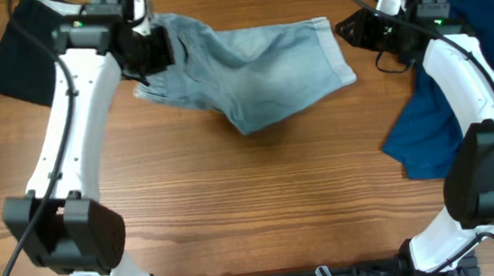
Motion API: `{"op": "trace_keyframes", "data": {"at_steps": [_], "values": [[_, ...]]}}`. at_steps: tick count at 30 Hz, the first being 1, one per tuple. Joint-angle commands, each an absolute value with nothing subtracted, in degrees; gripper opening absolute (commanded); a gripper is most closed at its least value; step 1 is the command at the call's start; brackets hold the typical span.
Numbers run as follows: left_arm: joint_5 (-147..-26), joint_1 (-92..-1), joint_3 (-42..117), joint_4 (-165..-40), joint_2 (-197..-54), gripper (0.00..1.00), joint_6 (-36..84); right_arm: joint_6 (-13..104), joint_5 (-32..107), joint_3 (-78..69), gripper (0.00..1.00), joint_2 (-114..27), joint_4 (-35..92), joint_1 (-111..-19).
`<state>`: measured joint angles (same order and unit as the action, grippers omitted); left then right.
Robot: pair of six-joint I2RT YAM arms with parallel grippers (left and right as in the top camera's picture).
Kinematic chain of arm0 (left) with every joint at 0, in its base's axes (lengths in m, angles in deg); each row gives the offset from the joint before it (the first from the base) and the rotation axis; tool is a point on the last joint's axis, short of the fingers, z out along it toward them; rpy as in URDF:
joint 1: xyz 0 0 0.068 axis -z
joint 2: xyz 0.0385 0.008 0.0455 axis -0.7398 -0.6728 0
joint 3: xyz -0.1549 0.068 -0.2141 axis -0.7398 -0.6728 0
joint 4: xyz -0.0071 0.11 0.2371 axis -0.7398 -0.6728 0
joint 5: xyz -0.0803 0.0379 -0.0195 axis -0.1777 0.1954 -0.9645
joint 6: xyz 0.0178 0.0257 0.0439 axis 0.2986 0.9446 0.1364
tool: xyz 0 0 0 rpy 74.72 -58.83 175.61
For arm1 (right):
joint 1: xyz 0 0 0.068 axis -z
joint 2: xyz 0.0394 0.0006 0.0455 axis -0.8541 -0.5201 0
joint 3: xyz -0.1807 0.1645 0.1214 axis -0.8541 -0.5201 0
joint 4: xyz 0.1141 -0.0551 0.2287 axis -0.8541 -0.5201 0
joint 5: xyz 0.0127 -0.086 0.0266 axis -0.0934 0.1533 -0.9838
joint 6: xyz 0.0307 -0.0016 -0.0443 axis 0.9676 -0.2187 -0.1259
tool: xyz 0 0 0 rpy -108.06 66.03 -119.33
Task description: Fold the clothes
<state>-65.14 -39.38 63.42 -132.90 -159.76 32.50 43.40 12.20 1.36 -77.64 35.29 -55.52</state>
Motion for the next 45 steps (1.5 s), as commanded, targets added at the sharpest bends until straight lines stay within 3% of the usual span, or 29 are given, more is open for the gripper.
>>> {"op": "trace_keyframes", "data": {"at_steps": [1, 3, 7, 9, 12, 15, 30, 45], "values": [[-59.3, -43.1, 68.7, -133.7, -156.4, 0.04, 40.3, 40.8, 15.3, 1.4, 0.24, -78.4, 35.5, -58.6], [-59.2, -45.1, 68.8, -133.7, -156.4, 0.04, 41.9, 40.8, 16.7, 1.4, 0.33, -79.0, 36.0, -60.1], [-59.3, -48.3, 68.8, -134.5, -156.4, 0.04, 44.8, 40.8, 17.4, 1.4, 0.33, -82.6, 37.7, -63.9], [-59.4, -48.6, 68.8, -134.5, -156.4, 0.04, 44.8, 41.0, 17.1, 1.4, 0.29, -85.5, 40.3, -65.8], [-62.1, -48.3, 68.8, -134.5, -156.4, 0.04, 44.7, 41.0, 15.0, 1.4, 0.13, -89.2, 47.0, -68.1], [-62.9, -47.5, 68.8, -134.1, -156.6, 0.04, 43.3, 41.4, 13.2, 1.4, 0.04, -91.6, 53.0, -69.9], [-67.7, -46.9, 68.7, -131.7, -157.6, 0.04, 36.5, 49.3, 20.9, 1.4, 0.04, -101.6, 52.5, -73.2], [-70.6, -29.0, 68.6, -111.9, -177.7, 0.04, 23.0, 53.0, 17.9, 1.4, 0.04, -101.6, 50.4, -71.6]]}}
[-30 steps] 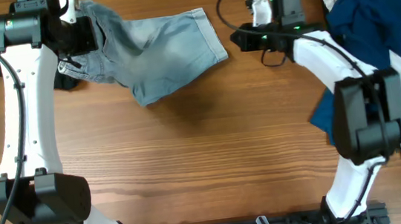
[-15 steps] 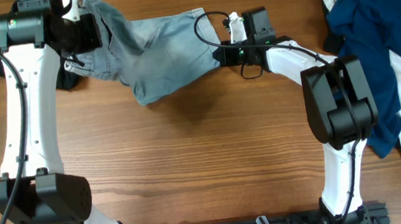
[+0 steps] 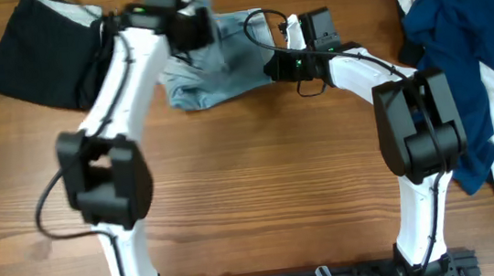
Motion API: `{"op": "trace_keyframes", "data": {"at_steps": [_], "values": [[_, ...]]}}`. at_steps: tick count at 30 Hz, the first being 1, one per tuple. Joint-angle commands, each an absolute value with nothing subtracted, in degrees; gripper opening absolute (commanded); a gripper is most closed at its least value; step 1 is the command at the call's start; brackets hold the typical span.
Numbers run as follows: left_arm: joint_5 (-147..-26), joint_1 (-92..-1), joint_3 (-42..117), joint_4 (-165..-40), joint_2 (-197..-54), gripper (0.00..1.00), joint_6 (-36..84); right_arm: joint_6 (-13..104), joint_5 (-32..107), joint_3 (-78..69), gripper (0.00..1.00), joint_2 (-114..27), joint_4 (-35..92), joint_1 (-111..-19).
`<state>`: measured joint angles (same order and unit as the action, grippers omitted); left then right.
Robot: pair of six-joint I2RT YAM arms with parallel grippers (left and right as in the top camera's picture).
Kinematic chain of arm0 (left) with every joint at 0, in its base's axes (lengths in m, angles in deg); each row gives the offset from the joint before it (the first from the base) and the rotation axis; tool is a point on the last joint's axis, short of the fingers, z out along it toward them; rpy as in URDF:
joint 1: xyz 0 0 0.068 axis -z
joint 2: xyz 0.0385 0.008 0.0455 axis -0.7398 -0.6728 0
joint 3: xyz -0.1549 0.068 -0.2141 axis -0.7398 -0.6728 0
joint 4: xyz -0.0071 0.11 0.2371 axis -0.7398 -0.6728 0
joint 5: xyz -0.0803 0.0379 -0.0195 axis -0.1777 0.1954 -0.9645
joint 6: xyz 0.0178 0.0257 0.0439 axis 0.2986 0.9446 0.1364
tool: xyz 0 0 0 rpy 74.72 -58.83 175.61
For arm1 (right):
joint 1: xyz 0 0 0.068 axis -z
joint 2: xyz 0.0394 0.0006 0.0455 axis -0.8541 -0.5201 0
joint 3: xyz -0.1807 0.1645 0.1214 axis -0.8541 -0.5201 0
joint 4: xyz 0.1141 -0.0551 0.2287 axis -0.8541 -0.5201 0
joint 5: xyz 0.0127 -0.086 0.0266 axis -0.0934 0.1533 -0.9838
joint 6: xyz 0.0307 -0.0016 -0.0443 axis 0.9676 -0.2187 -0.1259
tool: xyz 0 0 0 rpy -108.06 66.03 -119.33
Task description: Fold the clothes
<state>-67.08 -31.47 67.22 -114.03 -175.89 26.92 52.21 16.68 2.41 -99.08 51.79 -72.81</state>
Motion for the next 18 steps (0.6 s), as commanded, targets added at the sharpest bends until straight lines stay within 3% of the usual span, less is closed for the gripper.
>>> {"op": "trace_keyframes", "data": {"at_steps": [1, 3, 4, 5, 6, 7, 15, 18], "values": [[-71.7, -28.4, 68.6, -111.0, -178.0, 0.04, 23.0, 53.0, 18.0, 1.4, 0.04, -101.6, 50.5, -71.4], [-72.6, -27.4, 68.6, -109.1, -178.2, 0.06, 23.0, 53.1, 17.9, 1.4, 0.04, -101.6, 50.5, -70.9], [-72.6, -27.0, 68.6, -108.2, -178.2, 0.21, 23.0, 53.4, 17.4, 1.4, 0.04, -101.6, 50.6, -70.5], [-72.6, -26.8, 68.6, -107.8, -178.2, 0.43, 23.0, 53.4, 16.5, 1.4, 0.04, -101.6, 50.9, -70.0], [-72.6, -26.8, 68.6, -107.7, -178.2, 0.89, 23.0, 53.4, 15.2, 1.4, 0.04, -101.6, 51.5, -69.4], [-72.6, -26.9, 68.6, -107.8, -178.2, 1.0, 23.0, 53.4, 13.2, 1.4, 0.04, -101.3, 52.3, -68.4], [-74.8, -31.0, 68.6, -109.1, -175.5, 1.0, 22.1, 54.8, 1.1, 1.4, 0.07, -93.1, 55.1, -56.5], [-75.0, -30.9, 68.6, -111.6, -174.0, 1.0, 27.0, 54.0, -3.3, 1.4, 0.18, -89.5, 54.7, -52.7]]}}
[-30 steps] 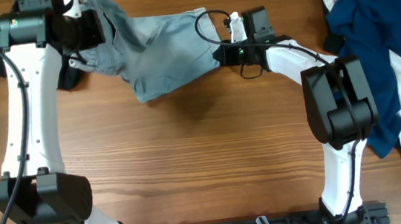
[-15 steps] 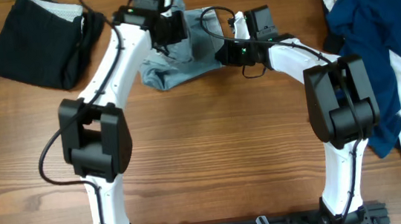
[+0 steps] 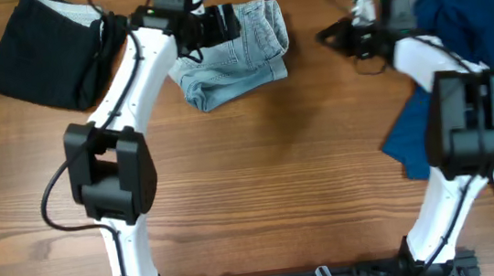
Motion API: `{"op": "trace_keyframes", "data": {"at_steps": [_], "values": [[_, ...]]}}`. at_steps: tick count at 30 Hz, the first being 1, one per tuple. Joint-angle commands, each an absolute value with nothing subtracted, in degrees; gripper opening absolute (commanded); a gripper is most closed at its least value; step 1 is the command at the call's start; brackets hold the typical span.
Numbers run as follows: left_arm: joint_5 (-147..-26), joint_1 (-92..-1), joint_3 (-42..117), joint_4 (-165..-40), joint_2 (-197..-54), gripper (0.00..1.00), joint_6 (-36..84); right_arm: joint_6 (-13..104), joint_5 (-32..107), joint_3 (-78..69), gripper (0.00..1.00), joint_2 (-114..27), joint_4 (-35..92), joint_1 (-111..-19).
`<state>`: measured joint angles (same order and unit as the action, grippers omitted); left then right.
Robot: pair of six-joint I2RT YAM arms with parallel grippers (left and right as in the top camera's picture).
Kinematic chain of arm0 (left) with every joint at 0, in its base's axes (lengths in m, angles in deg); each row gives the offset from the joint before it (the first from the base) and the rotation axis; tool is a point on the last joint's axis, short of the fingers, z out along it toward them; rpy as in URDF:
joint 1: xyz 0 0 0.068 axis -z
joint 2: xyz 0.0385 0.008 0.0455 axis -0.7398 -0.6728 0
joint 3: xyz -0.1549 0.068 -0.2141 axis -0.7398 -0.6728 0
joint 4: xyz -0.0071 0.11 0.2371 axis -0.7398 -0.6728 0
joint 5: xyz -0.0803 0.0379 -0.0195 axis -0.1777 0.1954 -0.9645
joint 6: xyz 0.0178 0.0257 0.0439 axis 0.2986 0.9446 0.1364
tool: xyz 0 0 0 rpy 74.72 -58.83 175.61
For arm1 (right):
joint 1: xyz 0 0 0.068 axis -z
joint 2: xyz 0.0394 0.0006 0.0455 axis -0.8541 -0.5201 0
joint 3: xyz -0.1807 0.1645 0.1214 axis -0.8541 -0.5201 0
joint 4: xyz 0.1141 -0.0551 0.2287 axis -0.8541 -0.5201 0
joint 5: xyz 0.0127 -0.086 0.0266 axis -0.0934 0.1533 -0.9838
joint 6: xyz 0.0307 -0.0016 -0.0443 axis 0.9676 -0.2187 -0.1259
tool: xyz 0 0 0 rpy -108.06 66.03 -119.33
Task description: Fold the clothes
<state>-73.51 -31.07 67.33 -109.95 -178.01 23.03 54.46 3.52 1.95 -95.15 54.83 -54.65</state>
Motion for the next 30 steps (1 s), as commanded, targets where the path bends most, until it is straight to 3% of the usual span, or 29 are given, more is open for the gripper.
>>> {"op": "trace_keyframes", "data": {"at_steps": [1, 6, 10, 13, 17, 22, 30], "values": [[-75.0, -30.5, 68.6, -112.9, -174.0, 1.0, 29.1, 52.8, -4.7, 1.4, 0.31, -88.9, 54.8, -52.6], [-63.0, -30.9, 68.6, -122.4, -174.0, 1.0, 31.1, 48.5, -0.5, 1.4, 0.75, -88.7, 53.9, -58.0], [-67.7, -31.1, 68.6, -123.4, -174.0, 1.0, 37.9, 49.3, 10.0, 1.4, 0.99, -88.7, 54.0, -62.1], [-63.9, -27.4, 68.6, -122.4, -174.5, 1.0, 44.6, 51.5, 9.4, 1.4, 1.0, -88.5, 54.7, -60.2], [-60.4, -25.0, 68.6, -119.2, -177.2, 1.0, 44.7, 51.2, 8.0, 1.4, 0.96, -88.5, 50.9, -56.4], [-62.1, -25.1, 68.6, -123.7, -182.2, 1.0, 44.8, 48.5, 9.9, 1.4, 0.93, -88.5, 46.9, -53.1], [-55.2, -28.9, 68.5, -129.8, -185.2, 1.0, 42.6, 46.4, 10.2, 1.4, 0.92, -88.5, 45.1, -53.0]]}}
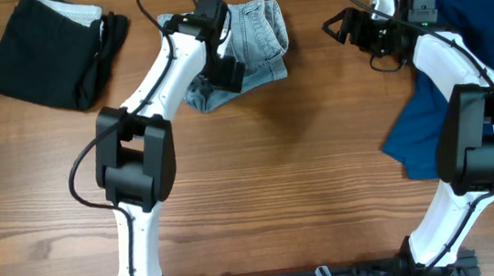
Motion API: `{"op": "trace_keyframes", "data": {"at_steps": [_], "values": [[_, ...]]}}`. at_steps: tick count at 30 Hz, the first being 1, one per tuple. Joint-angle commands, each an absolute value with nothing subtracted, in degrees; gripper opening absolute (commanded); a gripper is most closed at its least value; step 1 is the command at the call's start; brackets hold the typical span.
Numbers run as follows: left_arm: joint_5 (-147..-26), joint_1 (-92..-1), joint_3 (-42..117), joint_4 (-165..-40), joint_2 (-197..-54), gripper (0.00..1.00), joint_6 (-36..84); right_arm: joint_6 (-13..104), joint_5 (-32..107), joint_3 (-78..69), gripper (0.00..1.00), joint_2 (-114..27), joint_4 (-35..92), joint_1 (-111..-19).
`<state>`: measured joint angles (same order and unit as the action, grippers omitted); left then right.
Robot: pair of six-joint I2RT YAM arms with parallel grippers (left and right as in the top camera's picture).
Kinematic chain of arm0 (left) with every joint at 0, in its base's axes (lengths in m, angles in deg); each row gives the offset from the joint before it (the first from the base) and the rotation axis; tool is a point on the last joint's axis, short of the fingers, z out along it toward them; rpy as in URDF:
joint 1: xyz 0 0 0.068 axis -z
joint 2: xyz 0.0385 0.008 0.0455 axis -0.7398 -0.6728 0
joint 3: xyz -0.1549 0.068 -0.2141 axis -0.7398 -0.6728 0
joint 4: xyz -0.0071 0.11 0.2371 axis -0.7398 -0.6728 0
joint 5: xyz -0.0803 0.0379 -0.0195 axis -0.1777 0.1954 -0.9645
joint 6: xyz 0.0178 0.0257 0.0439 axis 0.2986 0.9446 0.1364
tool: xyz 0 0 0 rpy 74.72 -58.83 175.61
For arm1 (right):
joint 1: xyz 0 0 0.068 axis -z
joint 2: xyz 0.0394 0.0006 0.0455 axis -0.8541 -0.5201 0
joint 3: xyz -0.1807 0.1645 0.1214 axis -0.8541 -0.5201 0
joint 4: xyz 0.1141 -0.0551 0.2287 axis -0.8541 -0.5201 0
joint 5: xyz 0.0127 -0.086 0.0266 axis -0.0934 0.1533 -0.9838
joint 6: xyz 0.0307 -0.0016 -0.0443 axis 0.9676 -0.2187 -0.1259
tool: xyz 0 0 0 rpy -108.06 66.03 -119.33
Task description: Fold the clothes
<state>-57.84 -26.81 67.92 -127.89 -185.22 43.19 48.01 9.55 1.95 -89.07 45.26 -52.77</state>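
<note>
The light-blue denim shorts (259, 31) lie folded into a small bundle at the back of the table, left of centre. My left gripper (229, 75) is down on the bundle's front left edge, its dark fingers over the cloth. How its jaws stand is hidden from above. My right gripper (335, 30) hovers to the right of the shorts, apart from them, fingers spread and empty. On the far right sits a heap of dark blue cloth (478, 13) and white cloth.
A folded black garment (40, 49) lies at the back left corner. The blue and white heap covers the right edge down to mid-table. The bare wooden table (261, 182) stretches in front of the shorts. The arm bases stand at the front edge.
My left gripper has moved from the upper left part of the shorts to their front left edge. The folded shorts and my right gripper are almost where they were.
First the shorts were stretched out between my two grippers. Then my right gripper was over by the left one and the shorts were doubled over. After that the right gripper was back at the right, empty, and the shorts lay folded. Now the left gripper rests at their front edge.
</note>
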Motion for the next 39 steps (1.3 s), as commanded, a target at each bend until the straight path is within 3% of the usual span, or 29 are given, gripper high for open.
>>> {"op": "trace_keyframes", "data": {"at_steps": [1, 11, 15, 22, 24, 28, 29, 31, 35, 39], "values": [[-55.2, -29.2, 68.1, -131.2, -185.3, 1.0, 42.6, 46.4, 10.1, 1.4, 0.92, -88.5, 45.0, -53.0], [-51.9, -31.4, 48.8, -126.6, -185.3, 1.0, 41.5, 43.8, 10.1, 1.4, 0.93, -88.5, 41.8, -53.0], [-51.7, -33.8, 48.7, -127.0, -184.0, 0.92, 39.8, 43.8, 10.1, 1.4, 0.93, -88.5, 41.9, -53.0], [-54.4, -31.8, 49.0, -117.1, -170.9, 0.96, 38.7, 43.8, 10.9, 1.4, 0.93, -88.5, 42.0, -53.0], [-56.5, -31.4, 49.0, -113.7, -168.8, 0.85, 38.3, 43.8, 11.4, 1.4, 0.94, -88.5, 41.8, -53.1], [-61.3, -30.5, 49.0, -113.1, -168.2, 0.36, 38.3, 43.8, 12.5, 1.4, 0.94, -88.5, 41.8, -53.1], [-61.4, -30.3, 49.0, -113.1, -168.2, 0.29, 38.3, 43.8, 12.7, 1.4, 0.94, -88.5, 41.8, -53.1], [-58.7, -30.3, 48.9, -112.0, -168.8, 0.25, 38.5, 43.8, 12.7, 1.4, 0.94, -88.5, 41.9, -53.1], [-56.9, -30.7, 48.6, -108.6, -174.6, 0.04, 38.5, 44.0, 12.7, 1.4, 0.94, -88.5, 41.8, -53.1], [-56.9, -30.5, 48.6, -109.0, -179.0, 0.04, 38.4, 44.0, 12.7, 1.4, 0.94, -88.5, 41.5, -53.1]]}}
